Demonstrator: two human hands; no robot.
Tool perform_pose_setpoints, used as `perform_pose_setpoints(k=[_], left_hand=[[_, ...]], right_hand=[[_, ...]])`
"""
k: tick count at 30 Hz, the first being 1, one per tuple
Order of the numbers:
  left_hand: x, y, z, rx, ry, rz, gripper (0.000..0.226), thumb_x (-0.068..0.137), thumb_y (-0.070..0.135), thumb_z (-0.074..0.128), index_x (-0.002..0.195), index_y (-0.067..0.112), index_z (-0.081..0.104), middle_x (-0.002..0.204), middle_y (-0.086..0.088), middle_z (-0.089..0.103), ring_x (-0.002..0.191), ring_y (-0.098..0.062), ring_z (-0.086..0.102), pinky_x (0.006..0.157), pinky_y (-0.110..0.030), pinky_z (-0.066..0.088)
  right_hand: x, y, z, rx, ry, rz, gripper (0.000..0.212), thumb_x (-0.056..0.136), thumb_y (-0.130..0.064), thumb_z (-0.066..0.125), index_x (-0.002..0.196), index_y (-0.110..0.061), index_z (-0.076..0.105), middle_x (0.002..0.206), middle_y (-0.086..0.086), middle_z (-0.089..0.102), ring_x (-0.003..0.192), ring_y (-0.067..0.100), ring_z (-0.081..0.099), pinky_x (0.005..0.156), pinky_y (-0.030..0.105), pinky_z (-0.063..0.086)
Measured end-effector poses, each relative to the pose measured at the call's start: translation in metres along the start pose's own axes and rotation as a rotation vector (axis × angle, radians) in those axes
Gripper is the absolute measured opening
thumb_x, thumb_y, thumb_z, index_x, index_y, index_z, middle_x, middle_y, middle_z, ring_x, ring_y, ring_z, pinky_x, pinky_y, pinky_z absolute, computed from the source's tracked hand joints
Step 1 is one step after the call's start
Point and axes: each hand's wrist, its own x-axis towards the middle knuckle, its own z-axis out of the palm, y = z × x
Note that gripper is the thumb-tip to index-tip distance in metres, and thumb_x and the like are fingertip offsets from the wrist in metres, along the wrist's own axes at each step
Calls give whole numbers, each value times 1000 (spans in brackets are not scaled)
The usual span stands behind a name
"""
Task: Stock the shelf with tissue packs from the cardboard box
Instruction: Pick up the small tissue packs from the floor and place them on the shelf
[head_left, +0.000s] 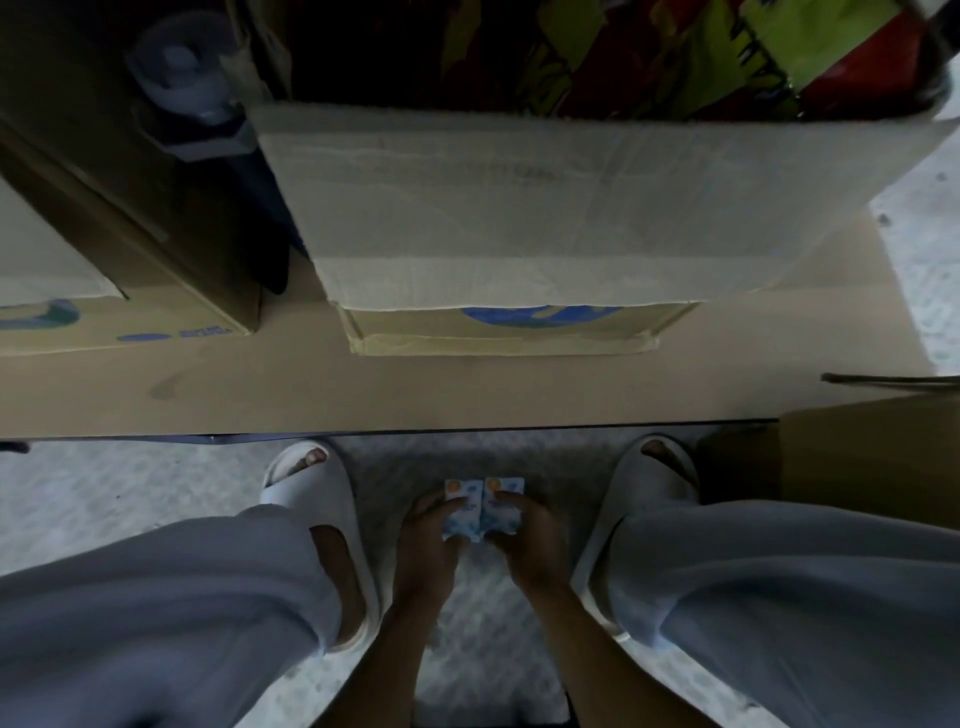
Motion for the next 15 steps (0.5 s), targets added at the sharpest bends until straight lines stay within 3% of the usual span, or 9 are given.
perform_pose_setpoints(k=[2, 5, 8, 10, 13, 15], left_hand=[[-1, 4, 0, 17, 19, -4, 45, 71, -2, 77, 112, 13, 68, 120, 4, 58, 112, -16, 57, 93, -21, 46], [0, 8, -2, 16, 1, -12, 43, 72, -2, 76, 112, 11, 69, 125, -2, 58, 114, -15, 54, 94, -20, 44], [0, 9, -4, -39, -43, -25, 40, 75, -3, 74, 112, 10, 69, 126, -6, 56, 116, -20, 53, 92, -21, 45], [0, 11, -9, -51, -51, -25, 41, 71, -3, 76, 109, 11, 70, 123, -7, 58, 113, -22, 56, 90, -22, 46], [-2, 6, -16, -113, 11, -33, 40, 63, 20, 77, 102, 21, 71, 115, -4, 65, 106, -21, 62, 90, -34, 52], [-5, 10, -23, -114, 35, -5, 40, 62, 35, 69, 101, 23, 70, 112, 0, 66, 103, -17, 63, 89, -28, 51]], right_hand=[[-1, -2, -3, 24, 37, -12, 36, 75, 5, 72, 110, 6, 62, 108, 17, 65, 82, -10, 60, 72, 1, 42], [-4, -5, -5, 20, 46, -96, 30, 76, 6, 71, 105, 6, 64, 104, 17, 67, 79, -10, 60, 71, 1, 43], [-6, -11, -8, 26, 36, -101, 24, 75, -6, 75, 99, -4, 71, 101, 8, 71, 89, 4, 64, 80, 6, 46], [-7, -13, -11, -27, 9, -137, 24, 74, -20, 75, 96, -9, 74, 100, 5, 73, 93, 11, 64, 81, 1, 41], [-12, -22, -20, -32, 57, -136, 19, 70, -21, 78, 87, -12, 76, 91, 4, 74, 86, 4, 64, 81, 14, 50], [-19, -33, -27, -7, 86, -196, 25, 71, -37, 71, 83, -16, 76, 87, -3, 73, 82, 0, 62, 77, 15, 51]])
